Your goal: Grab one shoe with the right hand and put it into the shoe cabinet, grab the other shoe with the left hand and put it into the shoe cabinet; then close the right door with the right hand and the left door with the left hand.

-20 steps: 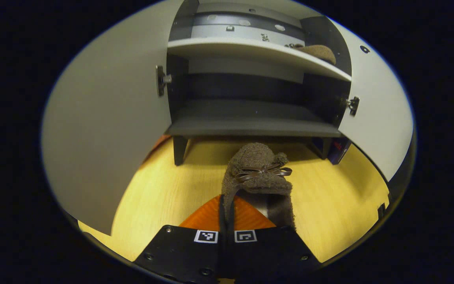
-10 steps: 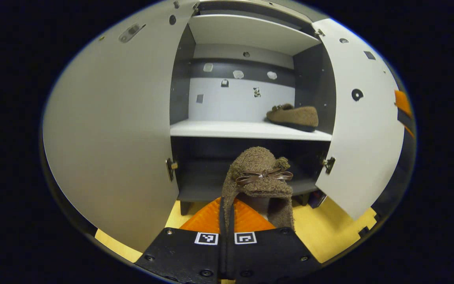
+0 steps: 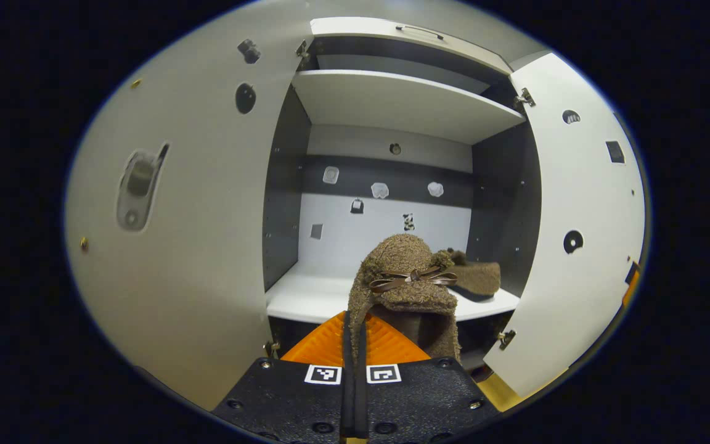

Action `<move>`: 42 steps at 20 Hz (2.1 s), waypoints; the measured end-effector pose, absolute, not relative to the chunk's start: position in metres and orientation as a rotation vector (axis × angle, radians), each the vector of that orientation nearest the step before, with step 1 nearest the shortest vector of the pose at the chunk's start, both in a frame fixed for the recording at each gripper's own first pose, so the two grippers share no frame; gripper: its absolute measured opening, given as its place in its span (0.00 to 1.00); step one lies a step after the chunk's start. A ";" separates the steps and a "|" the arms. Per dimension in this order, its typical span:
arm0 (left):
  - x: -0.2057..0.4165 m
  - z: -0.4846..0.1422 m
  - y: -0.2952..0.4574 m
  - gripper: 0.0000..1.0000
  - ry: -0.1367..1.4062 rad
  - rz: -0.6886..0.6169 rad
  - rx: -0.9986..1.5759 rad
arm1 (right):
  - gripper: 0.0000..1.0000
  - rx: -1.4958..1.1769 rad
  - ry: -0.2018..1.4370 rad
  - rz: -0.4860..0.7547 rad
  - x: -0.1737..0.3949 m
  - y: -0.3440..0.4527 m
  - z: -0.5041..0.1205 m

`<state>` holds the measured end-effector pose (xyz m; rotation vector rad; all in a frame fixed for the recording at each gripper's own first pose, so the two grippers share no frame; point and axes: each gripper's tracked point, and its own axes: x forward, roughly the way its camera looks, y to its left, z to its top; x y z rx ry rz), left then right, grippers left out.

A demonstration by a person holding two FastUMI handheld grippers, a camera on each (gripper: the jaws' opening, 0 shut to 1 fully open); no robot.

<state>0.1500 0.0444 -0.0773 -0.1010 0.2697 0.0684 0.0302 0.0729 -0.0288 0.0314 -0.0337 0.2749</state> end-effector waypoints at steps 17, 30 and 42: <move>0.337 -0.123 0.044 0.03 0.311 0.153 -0.249 | 1.00 0.042 -0.036 0.301 0.025 0.056 -0.045; 0.319 -0.117 0.045 0.95 0.315 0.089 -0.224 | 1.00 0.118 0.031 0.314 0.023 0.051 -0.077; 0.139 -0.069 0.028 0.96 0.165 -0.008 -0.113 | 1.00 0.153 -0.002 0.269 -0.011 0.046 -0.096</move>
